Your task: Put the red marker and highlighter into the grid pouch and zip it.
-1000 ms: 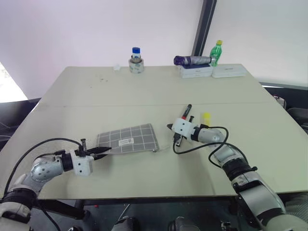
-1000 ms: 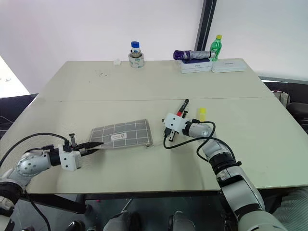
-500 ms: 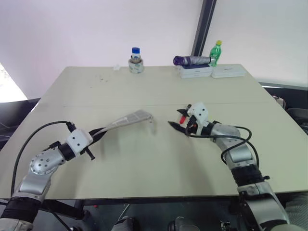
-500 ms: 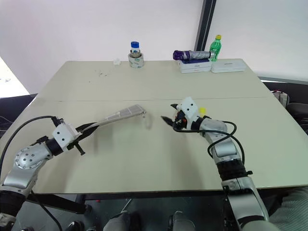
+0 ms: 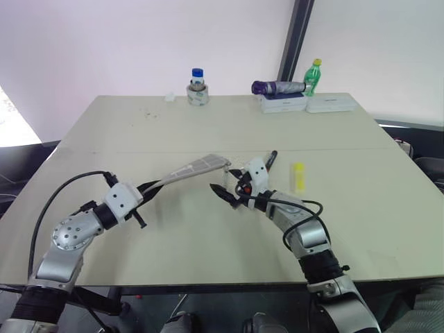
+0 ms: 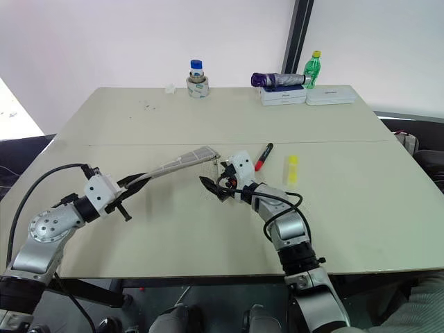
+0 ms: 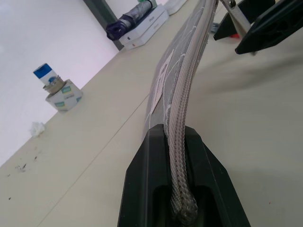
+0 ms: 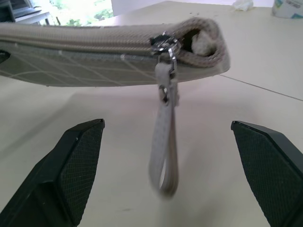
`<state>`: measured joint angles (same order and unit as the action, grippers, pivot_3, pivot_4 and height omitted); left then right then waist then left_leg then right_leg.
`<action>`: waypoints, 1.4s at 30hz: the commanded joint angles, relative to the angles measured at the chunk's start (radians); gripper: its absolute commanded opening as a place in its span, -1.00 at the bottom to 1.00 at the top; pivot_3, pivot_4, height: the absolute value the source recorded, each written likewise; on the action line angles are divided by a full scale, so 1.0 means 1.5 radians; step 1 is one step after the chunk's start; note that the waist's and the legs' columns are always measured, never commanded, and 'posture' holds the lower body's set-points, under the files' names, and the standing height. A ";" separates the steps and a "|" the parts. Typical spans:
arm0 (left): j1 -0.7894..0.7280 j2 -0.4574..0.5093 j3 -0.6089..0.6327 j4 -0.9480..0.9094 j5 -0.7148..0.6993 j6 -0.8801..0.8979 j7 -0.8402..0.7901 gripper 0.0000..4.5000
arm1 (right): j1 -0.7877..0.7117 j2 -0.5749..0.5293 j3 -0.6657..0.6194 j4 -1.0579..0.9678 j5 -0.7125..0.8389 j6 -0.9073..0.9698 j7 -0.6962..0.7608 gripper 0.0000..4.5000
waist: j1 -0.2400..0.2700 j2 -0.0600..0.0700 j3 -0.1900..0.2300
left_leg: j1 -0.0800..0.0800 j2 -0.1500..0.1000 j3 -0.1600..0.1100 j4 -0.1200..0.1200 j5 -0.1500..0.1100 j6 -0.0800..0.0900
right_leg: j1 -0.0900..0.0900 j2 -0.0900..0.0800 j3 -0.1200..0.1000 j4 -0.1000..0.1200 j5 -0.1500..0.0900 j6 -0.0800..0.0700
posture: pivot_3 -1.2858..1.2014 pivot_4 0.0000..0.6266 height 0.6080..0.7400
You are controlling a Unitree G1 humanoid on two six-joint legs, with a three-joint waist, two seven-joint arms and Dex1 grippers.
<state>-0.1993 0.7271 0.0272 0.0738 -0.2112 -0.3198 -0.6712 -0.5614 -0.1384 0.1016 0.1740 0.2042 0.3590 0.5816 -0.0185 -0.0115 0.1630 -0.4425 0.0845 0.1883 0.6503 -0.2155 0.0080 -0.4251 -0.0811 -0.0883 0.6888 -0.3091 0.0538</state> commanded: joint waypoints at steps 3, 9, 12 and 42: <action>-0.001 -0.005 0.023 -0.020 0.019 -0.011 0.004 -1.00 | -0.017 0.005 -0.001 -0.016 0.006 -0.010 0.000 0.14 | -0.001 0.000 0.000 | 0.000 0.000 0.000 0.000 0.000 0.000 | 0.000 0.000 0.000 0.000 0.000 0.000 | 0.03 -0.52 0.97; -0.003 -0.018 0.022 -0.020 0.036 -0.014 0.006 -1.00 | -0.006 -0.003 0.011 -0.031 -0.002 -0.001 0.005 -0.98 | -0.001 0.000 0.000 | 0.000 0.000 0.000 0.000 0.000 0.000 | 0.000 0.000 0.000 0.000 0.000 0.000 | 0.03 -0.52 0.97; 0.000 -0.018 0.020 -0.020 0.050 -0.019 0.006 -1.00 | -0.012 -0.012 0.013 -0.039 -0.015 -0.002 -0.004 -0.98 | -0.001 0.000 0.000 | 0.000 0.000 0.000 0.000 0.000 0.000 | 0.000 0.000 0.000 0.000 0.000 0.000 | 0.03 -0.52 0.97; -0.016 -0.163 -0.070 -0.099 0.220 0.078 0.117 -1.00 | -0.065 -0.030 0.281 -0.083 -0.266 -0.137 0.069 -0.98 | 0.000 0.000 0.000 | 0.000 0.000 0.000 0.000 0.000 0.000 | 0.000 0.000 0.000 0.000 0.000 0.000 | 0.03 -0.52 0.97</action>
<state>-0.2022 0.4923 -0.0663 -0.0443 0.1109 -0.2026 -0.5154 -0.6191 -0.2093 0.4948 0.0846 -0.1881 0.1995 0.6706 -0.0190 -0.0118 0.1629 -0.4426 0.0845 0.1884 0.6502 -0.2155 0.0080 -0.4255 -0.0812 -0.0883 0.6887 -0.3091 0.0539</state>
